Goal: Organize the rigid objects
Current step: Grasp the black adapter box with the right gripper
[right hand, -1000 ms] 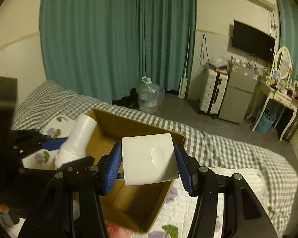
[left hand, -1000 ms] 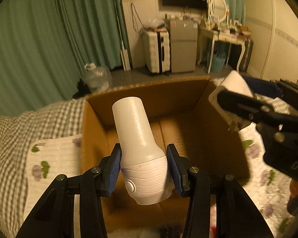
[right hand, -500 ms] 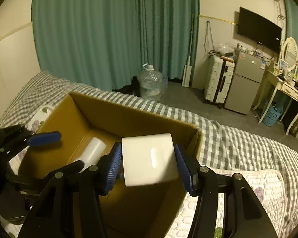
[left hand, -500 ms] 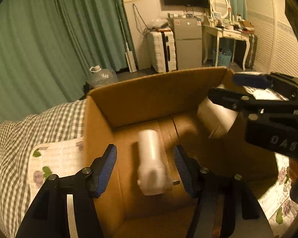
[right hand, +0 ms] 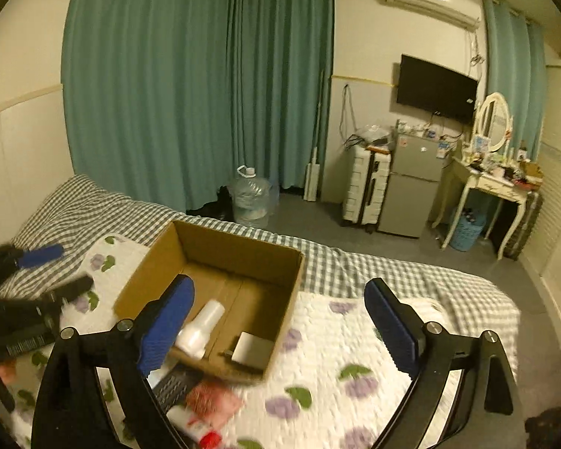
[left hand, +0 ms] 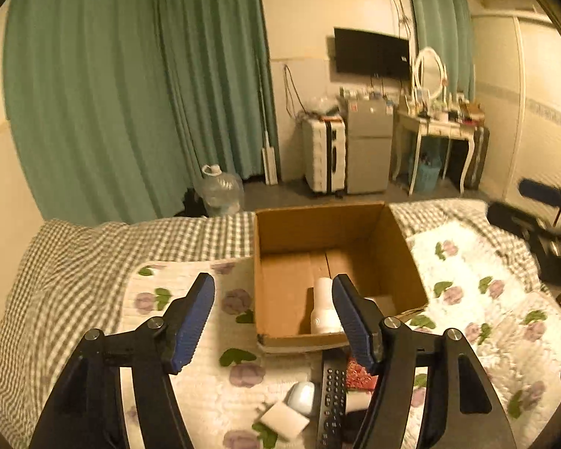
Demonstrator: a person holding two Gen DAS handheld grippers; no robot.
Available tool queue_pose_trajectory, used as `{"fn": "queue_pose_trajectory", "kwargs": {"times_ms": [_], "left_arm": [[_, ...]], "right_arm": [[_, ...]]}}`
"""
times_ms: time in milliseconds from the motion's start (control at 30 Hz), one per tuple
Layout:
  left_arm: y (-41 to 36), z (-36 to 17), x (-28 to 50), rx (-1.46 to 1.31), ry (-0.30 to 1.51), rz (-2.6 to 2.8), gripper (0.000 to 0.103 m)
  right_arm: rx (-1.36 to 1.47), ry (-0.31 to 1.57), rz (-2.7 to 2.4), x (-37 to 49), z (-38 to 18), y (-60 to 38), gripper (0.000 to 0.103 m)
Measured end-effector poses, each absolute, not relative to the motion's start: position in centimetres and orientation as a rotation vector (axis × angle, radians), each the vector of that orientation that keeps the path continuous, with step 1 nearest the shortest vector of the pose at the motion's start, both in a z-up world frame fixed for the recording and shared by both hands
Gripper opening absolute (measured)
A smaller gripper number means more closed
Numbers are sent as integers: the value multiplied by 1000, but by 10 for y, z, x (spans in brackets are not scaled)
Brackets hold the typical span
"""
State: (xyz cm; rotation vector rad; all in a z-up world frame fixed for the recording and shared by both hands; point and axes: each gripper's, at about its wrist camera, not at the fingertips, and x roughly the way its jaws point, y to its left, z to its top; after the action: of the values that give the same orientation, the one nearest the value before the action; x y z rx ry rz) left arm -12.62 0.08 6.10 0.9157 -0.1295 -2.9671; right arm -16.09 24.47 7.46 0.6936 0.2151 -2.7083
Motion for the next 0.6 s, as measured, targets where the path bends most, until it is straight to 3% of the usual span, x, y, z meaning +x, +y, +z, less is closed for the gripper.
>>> {"fn": "queue_pose_trajectory", "kwargs": {"times_ms": [233, 600], "left_arm": [[-12, 47, -81, 886, -108, -2933, 69], [-14, -77, -70, 1162, -105, -2807, 69]], "right_arm": [[673, 269, -2711, -90, 74, 228, 100], [984, 257, -2609, -73, -77, 184, 100]]}}
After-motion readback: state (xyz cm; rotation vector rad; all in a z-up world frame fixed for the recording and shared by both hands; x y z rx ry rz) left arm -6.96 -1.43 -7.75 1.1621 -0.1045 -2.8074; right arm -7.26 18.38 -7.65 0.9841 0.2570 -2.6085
